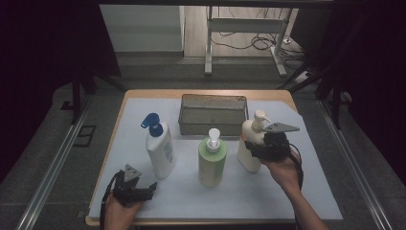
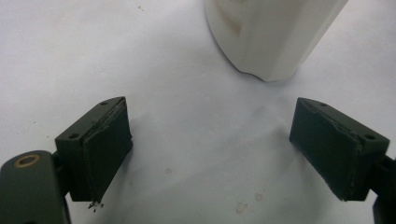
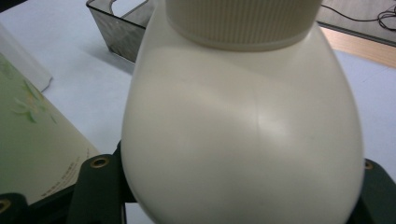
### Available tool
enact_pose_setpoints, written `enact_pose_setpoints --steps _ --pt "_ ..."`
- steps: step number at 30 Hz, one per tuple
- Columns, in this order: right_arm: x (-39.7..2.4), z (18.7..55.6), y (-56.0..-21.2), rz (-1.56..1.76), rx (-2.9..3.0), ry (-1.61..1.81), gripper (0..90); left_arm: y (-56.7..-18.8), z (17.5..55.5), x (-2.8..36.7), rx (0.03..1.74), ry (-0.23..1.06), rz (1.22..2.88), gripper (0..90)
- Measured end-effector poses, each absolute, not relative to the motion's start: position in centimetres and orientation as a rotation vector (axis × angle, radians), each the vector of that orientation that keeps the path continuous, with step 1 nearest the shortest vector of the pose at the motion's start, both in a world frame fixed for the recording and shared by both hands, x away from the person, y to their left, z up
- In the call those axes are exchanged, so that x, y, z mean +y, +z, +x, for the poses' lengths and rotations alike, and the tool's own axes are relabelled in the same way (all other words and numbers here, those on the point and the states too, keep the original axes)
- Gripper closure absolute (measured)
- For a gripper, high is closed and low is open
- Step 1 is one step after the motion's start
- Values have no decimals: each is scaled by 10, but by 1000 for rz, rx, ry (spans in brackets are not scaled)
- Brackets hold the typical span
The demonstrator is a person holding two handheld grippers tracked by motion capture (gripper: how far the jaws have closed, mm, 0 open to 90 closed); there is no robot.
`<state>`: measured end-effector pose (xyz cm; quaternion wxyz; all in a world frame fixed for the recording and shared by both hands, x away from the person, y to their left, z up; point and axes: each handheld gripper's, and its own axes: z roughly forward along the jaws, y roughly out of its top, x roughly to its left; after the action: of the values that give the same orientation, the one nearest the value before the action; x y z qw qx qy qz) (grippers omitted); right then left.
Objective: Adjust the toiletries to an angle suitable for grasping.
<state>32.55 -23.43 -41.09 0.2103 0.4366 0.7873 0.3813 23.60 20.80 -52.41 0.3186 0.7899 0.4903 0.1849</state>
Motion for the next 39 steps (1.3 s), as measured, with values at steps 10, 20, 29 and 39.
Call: enact_pose_setpoints --steps 10,20,29,39 --pt "-235 323 -394 1201 2217 1085 365 -524 236 208 1291 487 2074 126" --pt "-230 326 -374 1159 2231 1098 366 -524 236 208 1289 486 2079 126" --pt "-224 333 -362 1145 2242 1128 366 -524 236 208 1290 487 2077 126" --pt "-216 346 -347 1137 2237 1167 368 -524 236 208 1291 487 2074 126"
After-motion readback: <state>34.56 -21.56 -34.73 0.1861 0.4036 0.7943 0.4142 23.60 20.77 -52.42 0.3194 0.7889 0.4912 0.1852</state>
